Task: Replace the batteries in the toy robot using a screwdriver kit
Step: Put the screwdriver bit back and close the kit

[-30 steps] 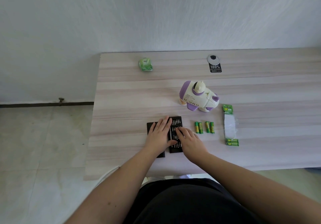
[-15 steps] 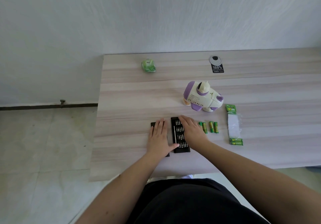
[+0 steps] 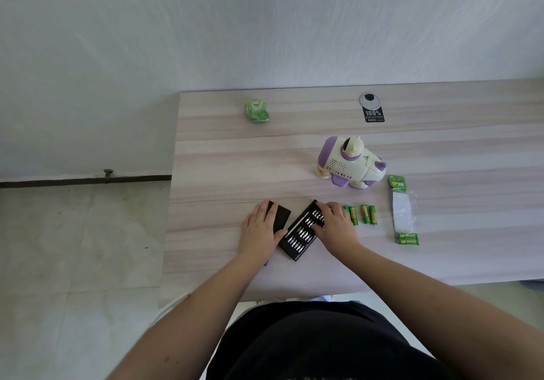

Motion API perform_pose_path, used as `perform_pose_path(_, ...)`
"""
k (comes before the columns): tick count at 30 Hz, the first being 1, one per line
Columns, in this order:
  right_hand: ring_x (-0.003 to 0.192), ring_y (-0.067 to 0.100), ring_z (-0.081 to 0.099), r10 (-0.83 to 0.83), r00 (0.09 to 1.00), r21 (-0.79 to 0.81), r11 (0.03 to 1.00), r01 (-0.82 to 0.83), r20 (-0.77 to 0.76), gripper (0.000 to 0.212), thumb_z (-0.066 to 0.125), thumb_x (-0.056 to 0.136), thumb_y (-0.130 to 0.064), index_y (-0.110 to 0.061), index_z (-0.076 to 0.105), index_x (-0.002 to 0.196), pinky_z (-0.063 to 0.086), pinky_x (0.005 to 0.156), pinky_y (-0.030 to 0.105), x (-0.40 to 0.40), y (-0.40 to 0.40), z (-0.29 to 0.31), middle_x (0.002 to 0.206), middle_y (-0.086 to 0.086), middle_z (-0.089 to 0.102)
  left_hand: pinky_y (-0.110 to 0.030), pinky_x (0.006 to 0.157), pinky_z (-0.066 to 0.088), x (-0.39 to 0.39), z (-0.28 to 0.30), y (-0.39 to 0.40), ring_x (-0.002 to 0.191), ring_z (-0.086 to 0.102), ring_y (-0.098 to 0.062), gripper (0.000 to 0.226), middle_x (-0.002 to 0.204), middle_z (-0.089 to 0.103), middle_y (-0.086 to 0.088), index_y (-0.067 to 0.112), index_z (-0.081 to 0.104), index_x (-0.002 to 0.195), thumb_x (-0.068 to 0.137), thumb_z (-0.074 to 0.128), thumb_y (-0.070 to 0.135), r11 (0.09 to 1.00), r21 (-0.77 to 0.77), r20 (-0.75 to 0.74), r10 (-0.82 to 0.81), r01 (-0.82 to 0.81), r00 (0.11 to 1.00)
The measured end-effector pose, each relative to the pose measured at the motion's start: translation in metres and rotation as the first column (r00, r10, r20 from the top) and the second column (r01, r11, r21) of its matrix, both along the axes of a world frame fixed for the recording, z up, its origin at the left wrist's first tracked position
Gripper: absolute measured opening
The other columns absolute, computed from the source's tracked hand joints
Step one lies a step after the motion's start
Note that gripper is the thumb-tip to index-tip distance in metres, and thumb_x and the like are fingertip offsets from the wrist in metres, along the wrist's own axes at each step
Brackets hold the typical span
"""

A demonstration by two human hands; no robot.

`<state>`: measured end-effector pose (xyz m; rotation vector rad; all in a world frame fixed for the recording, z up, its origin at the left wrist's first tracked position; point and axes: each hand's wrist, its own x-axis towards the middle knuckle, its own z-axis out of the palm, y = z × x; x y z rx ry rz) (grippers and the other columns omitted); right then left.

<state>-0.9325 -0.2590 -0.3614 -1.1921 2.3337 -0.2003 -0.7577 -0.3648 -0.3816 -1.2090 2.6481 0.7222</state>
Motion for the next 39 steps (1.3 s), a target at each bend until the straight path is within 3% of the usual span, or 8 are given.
perform_pose_path(5, 0.127, 0.027, 0.040, -0.014, 1.000, 0.004, 1.000, 0.014, -0.024, 0.066, 0.061, 0.090, -0.036, -0.019, 0.031, 0.146, 0.037, 0.106, 0.036, 0.003, -0.002, -0.001, 0.136, 0.008, 0.041, -0.037, 0.119, 0.017, 0.020, -0.006, 0.006, 0.148, 0.012, -0.022, 0.070, 0.162, 0.012, -0.002, 0.022, 0.013, 0.154, 0.096, 0.043, 0.048, 0.999, 0.000, -0.027, -0.032, 0.032, 0.999)
perform_pose_path(12, 0.128, 0.028, 0.041, -0.039, 0.999, 0.027, 0.999, 0.039, 0.016, 0.065, 0.065, 0.088, -0.037, -0.022, 0.034, 0.144, 0.041, 0.105, 0.039, 0.005, -0.008, 0.003, 0.136, 0.008, 0.042, -0.036, 0.120, 0.011, 0.040, -0.012, 0.002, 0.149, 0.005, -0.019, 0.091, 0.163, 0.006, 0.000, 0.022, 0.009, 0.155, 0.079, 0.019, 0.071, 0.994, 0.035, -0.039, -0.100, 0.102, 0.994)
perform_pose_path(14, 0.126, 0.028, 0.042, -0.043, 0.999, 0.029, 0.999, 0.042, 0.027, 0.066, 0.066, 0.087, -0.038, -0.023, 0.035, 0.142, 0.042, 0.104, 0.040, 0.007, -0.008, 0.004, 0.134, 0.008, 0.043, -0.034, 0.119, 0.005, 0.040, -0.013, 0.000, 0.149, -0.002, -0.016, 0.096, 0.163, -0.001, 0.003, 0.023, 0.004, 0.155, 0.076, 0.024, 0.075, 0.990, 0.046, -0.012, -0.133, 0.133, 0.991)
perform_pose_path(18, 0.124, 0.028, 0.045, -0.048, 0.999, 0.036, 0.998, 0.047, 0.026, 0.066, 0.068, 0.085, -0.039, -0.023, 0.036, 0.140, 0.045, 0.101, 0.040, 0.011, -0.011, 0.007, 0.132, 0.008, 0.045, -0.036, 0.120, 0.004, 0.040, -0.012, -0.002, 0.149, -0.005, -0.016, 0.104, 0.163, -0.006, 0.002, 0.021, -0.001, 0.154, 0.080, 0.055, 0.067, 0.982, 0.031, 0.022, -0.186, 0.185, 0.982)
perform_pose_path(23, 0.122, 0.028, 0.045, -0.059, 0.998, 0.053, 0.997, 0.057, 0.026, 0.066, 0.068, 0.084, -0.039, -0.023, 0.035, 0.139, 0.046, 0.099, 0.041, 0.014, -0.012, 0.009, 0.130, 0.008, 0.045, -0.034, 0.120, 0.003, 0.042, -0.012, -0.002, 0.149, -0.005, -0.015, 0.101, 0.162, -0.007, 0.002, 0.020, -0.001, 0.154, 0.083, 0.061, 0.056, 0.980, 0.029, 0.000, -0.195, 0.195, 0.981)
perform_pose_path(30, 0.119, 0.027, 0.045, -0.161, 0.986, 0.020, 0.987, 0.160, 0.052, 0.063, 0.069, 0.085, -0.036, -0.022, 0.038, 0.137, 0.044, 0.098, 0.038, 0.016, -0.005, 0.008, 0.127, 0.009, 0.045, -0.026, 0.117, 0.011, 0.048, -0.011, -0.009, 0.148, 0.014, -0.020, 0.080, 0.161, 0.013, -0.006, 0.014, 0.016, 0.154, 0.090, 0.061, 0.032, 0.992, 0.077, -0.151, -0.087, 0.099, 0.985)
perform_pose_path(39, 0.114, 0.029, 0.045, -0.226, 0.971, -0.023, 0.973, 0.228, 0.083, 0.053, 0.067, 0.087, -0.023, -0.016, 0.044, 0.134, 0.037, 0.097, 0.035, 0.010, 0.017, 0.006, 0.123, 0.013, 0.050, -0.030, 0.112, 0.029, 0.061, -0.001, -0.014, 0.133, 0.039, -0.025, 0.082, 0.147, 0.042, -0.008, 0.011, 0.024, 0.152, 0.083, 0.067, 0.023, 0.991, 0.130, -0.198, 0.031, -0.005, 0.980)
